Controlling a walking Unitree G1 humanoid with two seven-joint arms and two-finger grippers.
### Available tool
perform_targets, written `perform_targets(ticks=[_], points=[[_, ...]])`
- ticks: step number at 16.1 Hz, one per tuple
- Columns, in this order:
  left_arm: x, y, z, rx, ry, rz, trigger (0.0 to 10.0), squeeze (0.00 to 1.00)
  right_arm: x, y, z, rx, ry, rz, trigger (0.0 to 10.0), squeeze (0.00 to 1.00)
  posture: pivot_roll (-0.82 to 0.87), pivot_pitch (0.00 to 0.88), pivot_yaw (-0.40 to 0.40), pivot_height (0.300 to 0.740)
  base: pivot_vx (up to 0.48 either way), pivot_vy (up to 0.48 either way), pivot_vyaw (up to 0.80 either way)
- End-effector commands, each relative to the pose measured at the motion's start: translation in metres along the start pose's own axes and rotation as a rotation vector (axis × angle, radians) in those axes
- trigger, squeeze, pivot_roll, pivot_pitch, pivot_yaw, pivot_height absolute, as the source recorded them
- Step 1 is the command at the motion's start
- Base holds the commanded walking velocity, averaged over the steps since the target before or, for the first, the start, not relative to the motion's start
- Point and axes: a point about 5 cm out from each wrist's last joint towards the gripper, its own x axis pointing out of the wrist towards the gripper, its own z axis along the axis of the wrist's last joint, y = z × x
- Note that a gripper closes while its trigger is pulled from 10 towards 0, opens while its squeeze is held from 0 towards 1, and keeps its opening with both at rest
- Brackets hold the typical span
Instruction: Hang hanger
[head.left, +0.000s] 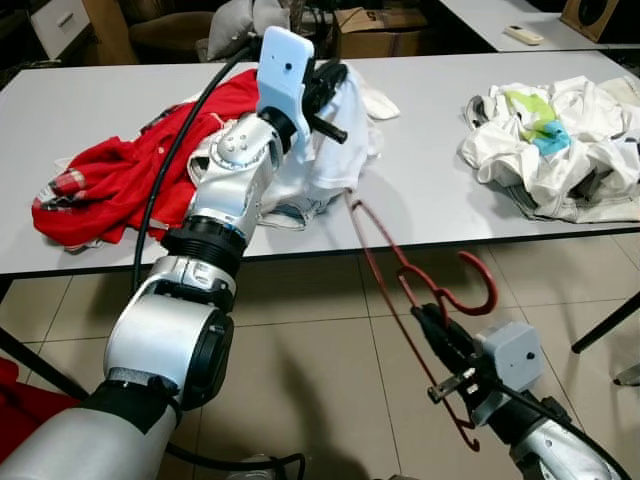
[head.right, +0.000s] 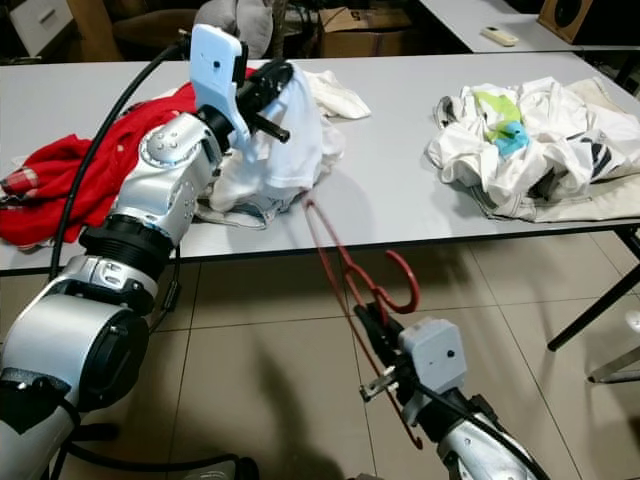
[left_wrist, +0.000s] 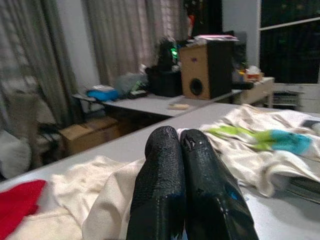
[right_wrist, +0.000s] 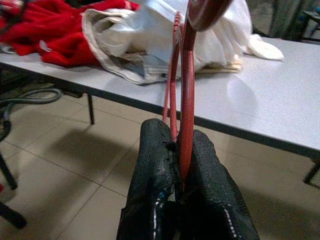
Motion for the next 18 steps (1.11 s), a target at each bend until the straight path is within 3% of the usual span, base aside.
perform_targets(ticks=[1, 4, 6, 9, 18], points=[[0.003, 0.000, 0.011, 0.006, -0.023, -0.022, 0.0, 0.00, 0.001, 0.002, 0.009, -0.001, -0.033, 0.035, 10.0, 0.00, -0.07, 0.032, 0.051, 0.740, 0.000, 0.000, 0.00], [0.004, -0.005, 0.009, -0.002, -0.008, -0.045, 0.0, 0.00, 0.002, 0.004, 0.015, -0.009, -0.047, 0.086, 10.0, 0.00, -0.07, 0.028, 0.050, 0.740, 0.000, 0.000, 0.00], [0.005, -0.020, 0.004, 0.034, 0.013, -0.153, 0.0, 0.00, 0.006, 0.007, 0.016, 0.002, -0.030, 0.120, 10.0, 0.00, -0.07, 0.023, 0.041, 0.740, 0.000, 0.000, 0.00], [0.005, -0.033, 0.001, 0.068, 0.034, -0.224, 0.0, 0.00, 0.012, -0.007, 0.013, 0.017, -0.002, 0.016, 10.0, 0.00, -0.07, 0.015, 0.028, 0.740, 0.000, 0.000, 0.00], [0.002, -0.021, -0.007, 0.119, 0.093, -0.134, 0.0, 0.00, 0.013, -0.004, 0.024, 0.020, -0.044, 0.027, 10.0, 0.00, -0.08, 0.009, 0.026, 0.740, 0.000, 0.000, 0.00]])
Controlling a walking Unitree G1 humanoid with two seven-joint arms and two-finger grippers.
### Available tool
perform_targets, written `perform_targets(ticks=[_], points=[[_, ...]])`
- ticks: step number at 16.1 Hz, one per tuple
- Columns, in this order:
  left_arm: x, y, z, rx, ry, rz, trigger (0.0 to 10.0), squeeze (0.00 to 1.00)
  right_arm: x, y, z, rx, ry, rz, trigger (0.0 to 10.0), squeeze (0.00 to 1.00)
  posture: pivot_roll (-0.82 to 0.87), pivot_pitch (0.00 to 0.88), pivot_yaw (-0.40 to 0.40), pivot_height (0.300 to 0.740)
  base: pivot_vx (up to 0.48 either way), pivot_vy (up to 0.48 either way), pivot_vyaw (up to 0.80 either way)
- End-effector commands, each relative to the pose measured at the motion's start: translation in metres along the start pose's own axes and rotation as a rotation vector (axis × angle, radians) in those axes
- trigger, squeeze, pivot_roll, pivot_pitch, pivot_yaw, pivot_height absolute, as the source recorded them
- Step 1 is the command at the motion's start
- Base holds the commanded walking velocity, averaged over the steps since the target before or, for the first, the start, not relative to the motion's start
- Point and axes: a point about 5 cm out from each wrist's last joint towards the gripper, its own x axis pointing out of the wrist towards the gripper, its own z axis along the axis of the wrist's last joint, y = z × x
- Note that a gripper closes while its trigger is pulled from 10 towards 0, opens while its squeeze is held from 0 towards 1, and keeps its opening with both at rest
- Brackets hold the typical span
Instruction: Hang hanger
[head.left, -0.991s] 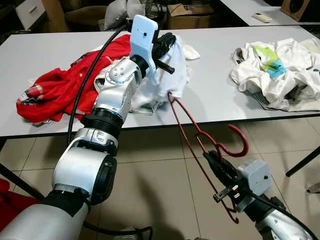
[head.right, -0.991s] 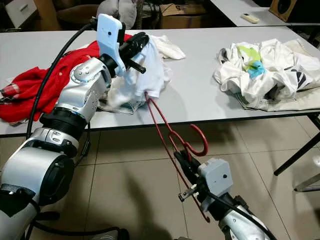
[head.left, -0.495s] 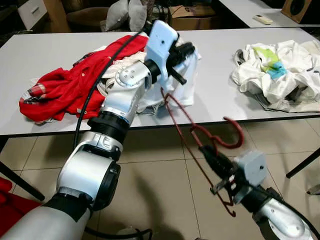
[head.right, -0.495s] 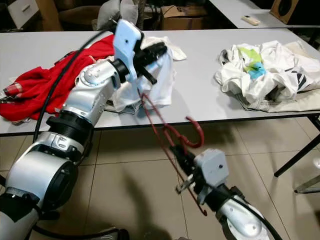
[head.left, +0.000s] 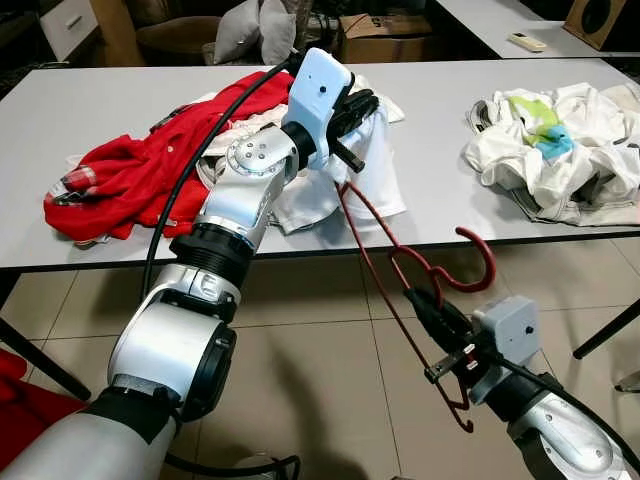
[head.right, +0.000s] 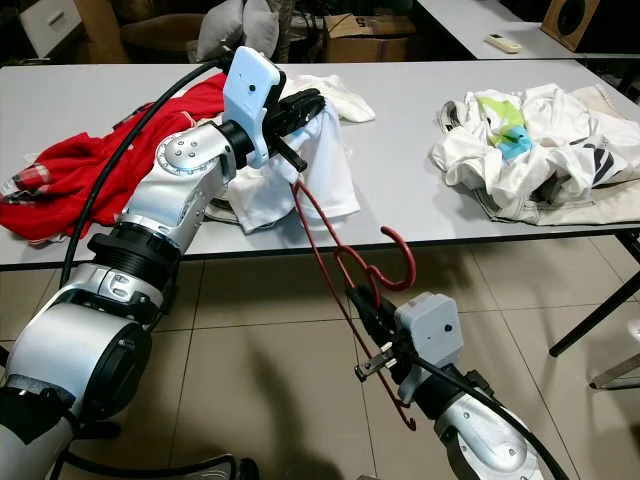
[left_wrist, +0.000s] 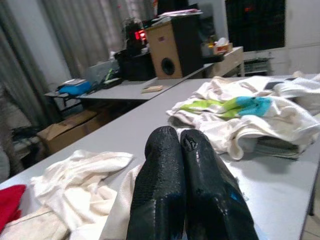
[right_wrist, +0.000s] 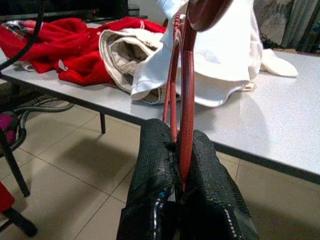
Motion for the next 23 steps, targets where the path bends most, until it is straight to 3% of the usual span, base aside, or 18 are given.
perform_targets(ticks=[1, 4, 11, 13, 14, 15, 20, 23], points=[[0.000, 0.007, -0.002, 0.012, 0.024, 0.067, 0.0, 0.00, -0.001, 0.003, 0.007, -0.004, -0.029, 0.012, 10.0, 0.00, -0.08, 0.009, 0.026, 0.740, 0.000, 0.000, 0.00], [-0.001, 0.016, -0.002, 0.013, 0.038, 0.148, 0.0, 0.00, -0.001, 0.000, 0.009, -0.003, -0.044, -0.009, 10.0, 0.00, -0.08, 0.010, 0.029, 0.740, 0.000, 0.000, 0.00], [0.004, 0.005, 0.001, 0.028, 0.030, 0.051, 0.0, 0.00, 0.004, -0.005, 0.009, -0.011, -0.031, -0.013, 10.0, 0.00, -0.08, 0.012, 0.024, 0.740, 0.000, 0.000, 0.00], [0.006, 0.003, 0.002, 0.021, 0.021, 0.049, 0.0, 0.00, 0.004, -0.001, 0.004, 0.000, 0.009, 0.030, 10.0, 0.00, -0.07, 0.014, 0.022, 0.740, 0.000, 0.000, 0.00], [0.006, 0.009, 0.003, 0.007, 0.022, 0.108, 0.0, 0.00, 0.001, 0.010, -0.002, 0.007, 0.054, 0.125, 10.0, 0.00, -0.08, 0.014, 0.021, 0.740, 0.000, 0.000, 0.00], [0.005, 0.013, 0.003, 0.004, 0.022, 0.135, 0.0, 0.00, 0.000, 0.013, -0.003, 0.005, 0.061, 0.142, 10.0, 0.00, -0.08, 0.017, 0.022, 0.740, 0.000, 0.000, 0.00], [0.004, 0.024, 0.009, 0.011, 0.007, 0.196, 0.0, 0.00, -0.004, 0.007, 0.005, 0.009, 0.022, 0.109, 10.0, 0.00, -0.08, 0.019, 0.028, 0.740, 0.000, 0.000, 0.00], [0.003, 0.027, 0.004, 0.022, 0.033, 0.217, 0.0, 0.00, -0.005, -0.002, 0.019, 0.006, -0.072, 0.047, 10.0, 0.00, -0.08, 0.020, 0.032, 0.740, 0.000, 0.000, 0.00]])
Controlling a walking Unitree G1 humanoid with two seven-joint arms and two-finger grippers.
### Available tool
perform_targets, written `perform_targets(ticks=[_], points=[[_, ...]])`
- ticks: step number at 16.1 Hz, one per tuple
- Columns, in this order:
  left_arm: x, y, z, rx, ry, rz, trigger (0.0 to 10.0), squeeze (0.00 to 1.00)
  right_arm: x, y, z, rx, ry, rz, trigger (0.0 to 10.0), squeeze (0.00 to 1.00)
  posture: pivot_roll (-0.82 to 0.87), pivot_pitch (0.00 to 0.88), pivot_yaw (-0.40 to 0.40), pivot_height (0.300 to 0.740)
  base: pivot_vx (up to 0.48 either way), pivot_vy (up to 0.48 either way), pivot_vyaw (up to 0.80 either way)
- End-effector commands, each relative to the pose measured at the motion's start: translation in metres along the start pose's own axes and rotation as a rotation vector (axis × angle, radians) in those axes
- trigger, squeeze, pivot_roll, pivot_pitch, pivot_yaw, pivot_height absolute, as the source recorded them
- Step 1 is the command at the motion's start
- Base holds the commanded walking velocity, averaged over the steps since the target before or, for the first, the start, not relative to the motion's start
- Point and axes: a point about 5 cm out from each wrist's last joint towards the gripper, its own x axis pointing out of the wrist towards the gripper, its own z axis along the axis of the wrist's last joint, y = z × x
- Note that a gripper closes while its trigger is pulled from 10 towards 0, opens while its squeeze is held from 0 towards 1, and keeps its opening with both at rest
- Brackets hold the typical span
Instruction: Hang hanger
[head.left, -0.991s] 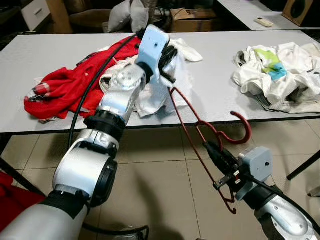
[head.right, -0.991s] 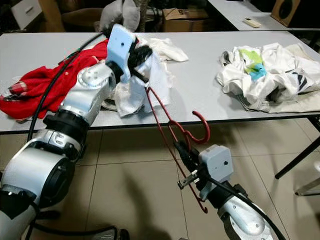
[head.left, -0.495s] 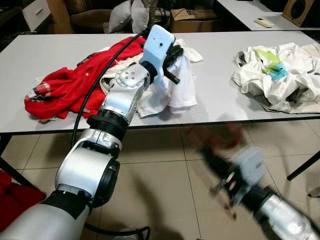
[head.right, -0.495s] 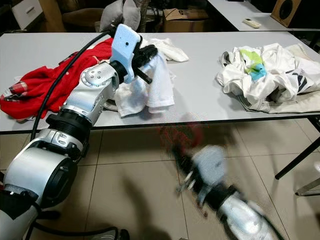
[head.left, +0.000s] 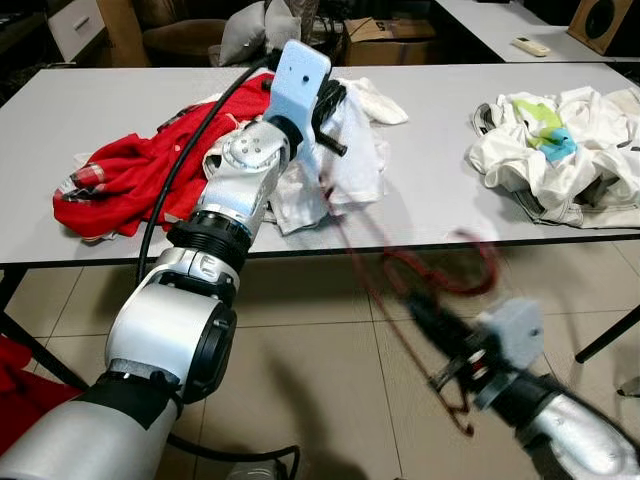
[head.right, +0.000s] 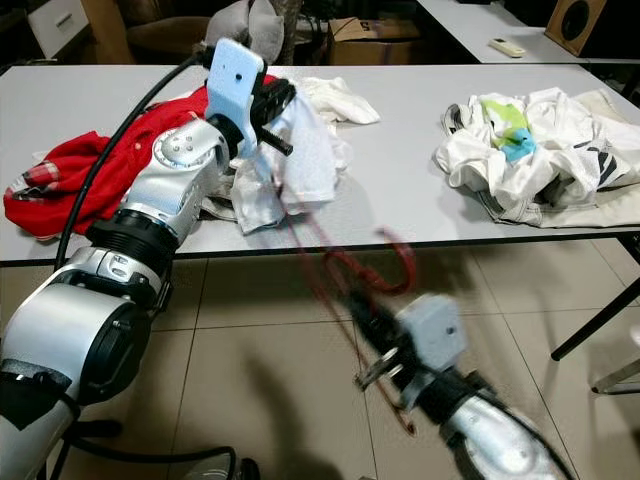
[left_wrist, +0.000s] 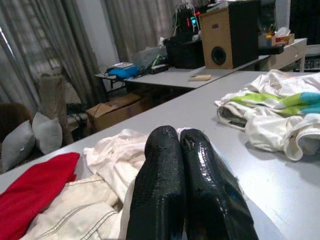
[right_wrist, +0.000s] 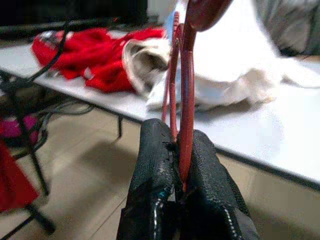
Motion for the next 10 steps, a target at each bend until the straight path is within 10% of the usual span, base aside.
perform_targets(ticks=[1, 10], points=[[0.003, 0.004, 0.013, 0.033, -0.028, 0.009, 0.0, 0.00, 0.000, -0.003, 0.008, -0.010, -0.037, -0.020, 10.0, 0.00, -0.08, 0.020, 0.032, 0.740, 0.000, 0.000, 0.00], [0.006, -0.030, 0.022, 0.033, -0.064, -0.195, 0.0, 0.00, 0.012, -0.017, -0.002, -0.012, 0.027, -0.045, 10.0, 0.00, -0.07, 0.024, 0.024, 0.740, 0.000, 0.000, 0.00]])
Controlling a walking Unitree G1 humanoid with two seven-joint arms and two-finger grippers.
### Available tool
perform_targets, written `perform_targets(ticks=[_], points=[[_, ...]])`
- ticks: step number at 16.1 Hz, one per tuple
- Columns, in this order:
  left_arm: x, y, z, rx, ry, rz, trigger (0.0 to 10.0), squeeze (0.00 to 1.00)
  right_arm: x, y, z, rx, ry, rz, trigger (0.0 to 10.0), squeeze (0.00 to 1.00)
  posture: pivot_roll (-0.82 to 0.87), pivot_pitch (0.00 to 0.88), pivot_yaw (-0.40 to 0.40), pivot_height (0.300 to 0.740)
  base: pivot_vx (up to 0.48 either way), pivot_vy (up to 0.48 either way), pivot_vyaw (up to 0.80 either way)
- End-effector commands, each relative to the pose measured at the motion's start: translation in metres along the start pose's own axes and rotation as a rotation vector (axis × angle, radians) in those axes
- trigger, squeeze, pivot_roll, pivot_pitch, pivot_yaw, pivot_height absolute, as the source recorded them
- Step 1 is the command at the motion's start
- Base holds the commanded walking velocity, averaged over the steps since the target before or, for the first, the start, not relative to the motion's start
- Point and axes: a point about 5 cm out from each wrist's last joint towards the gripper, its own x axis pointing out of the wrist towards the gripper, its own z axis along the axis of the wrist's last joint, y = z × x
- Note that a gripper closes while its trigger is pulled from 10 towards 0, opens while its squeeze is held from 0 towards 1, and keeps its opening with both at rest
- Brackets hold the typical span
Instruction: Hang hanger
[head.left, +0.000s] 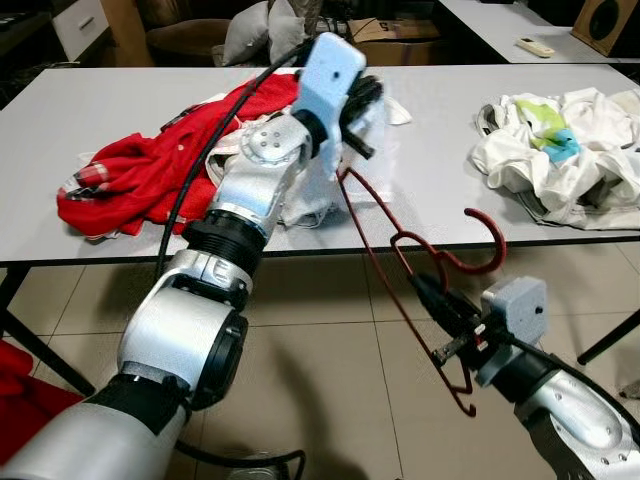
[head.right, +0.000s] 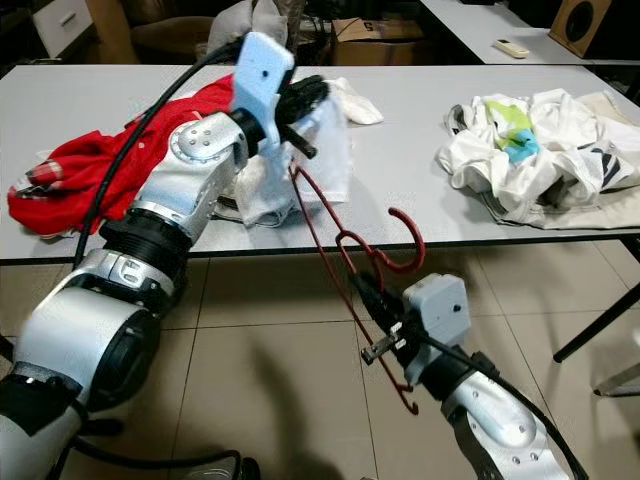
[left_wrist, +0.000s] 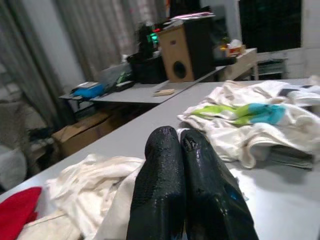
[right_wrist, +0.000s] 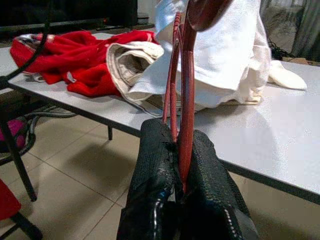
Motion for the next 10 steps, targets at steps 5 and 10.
perform_targets(ticks=[5, 10], points=[[-0.002, -0.018, -0.002, -0.011, 0.056, -0.159, 10.0, 0.74, 0.004, -0.008, 0.000, 0.007, -0.004, -0.052, 10.0, 0.00, -0.07, 0.025, 0.025, 0.740, 0.000, 0.000, 0.00], [-0.003, -0.023, 0.005, -0.070, 0.041, -0.220, 10.0, 1.00, 0.004, -0.009, -0.003, 0.025, 0.012, -0.072, 10.0, 0.00, -0.07, 0.028, 0.027, 0.740, 0.000, 0.000, 0.00]])
